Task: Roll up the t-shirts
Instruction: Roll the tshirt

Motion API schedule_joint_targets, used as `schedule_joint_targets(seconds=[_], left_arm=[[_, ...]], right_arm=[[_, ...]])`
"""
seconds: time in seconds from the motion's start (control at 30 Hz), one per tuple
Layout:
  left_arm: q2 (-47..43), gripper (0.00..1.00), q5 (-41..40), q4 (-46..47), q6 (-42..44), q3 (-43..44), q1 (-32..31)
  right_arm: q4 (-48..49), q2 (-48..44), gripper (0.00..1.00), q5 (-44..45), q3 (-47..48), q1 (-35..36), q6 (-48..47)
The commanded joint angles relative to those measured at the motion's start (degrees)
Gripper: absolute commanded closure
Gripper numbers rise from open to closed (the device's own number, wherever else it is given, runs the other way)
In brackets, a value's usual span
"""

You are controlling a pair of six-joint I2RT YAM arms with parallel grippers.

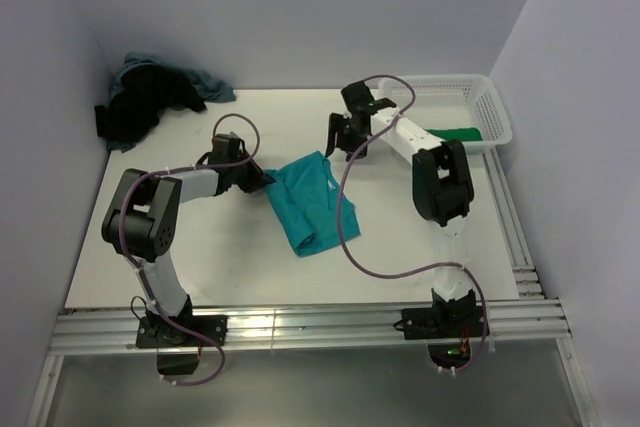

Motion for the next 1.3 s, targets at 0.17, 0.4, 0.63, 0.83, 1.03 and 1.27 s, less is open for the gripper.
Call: schedule_joint_targets(seconds=[0.17,0.4,0.63,0.83,1.03,1.27], left_arm=[[-0.4,1.00,-0.9,-1.9,-1.5,-0.5,-0.6],[-0.4,1.00,0.4,-3.2,-2.3,-0.1,-0.6],[-0.9,1.00,2.0,-4.9,-2.7,-0.9,-0.7],[-1.0,1.00,3.3,-5.0,-3.8,-1.6,-0.7],[-1.0,1.00,3.4,-5.4,-3.9,-1.7,-0.7],[-1.4,1.00,3.3,-5.5,-4.5,-1.8,-0.7]], right_arm=[[3.4,-21.7,0.25,1.0,-15.4,10.9,-0.3],[4.2,-22.1,0.21,8.1,-16.5,22.6,-0.8],[5.2,-18.1,0.20,12.8,-15.8,27.7,-2.9],[4.8,-14.8,0.20,17.8,-14.1,31.1,-4.7],[3.6,-12.8,0.20,23.5,-13.3,35.6,-5.6],[0.4,-9.3,0.26,31.4,-10.4,39.0,-4.9]])
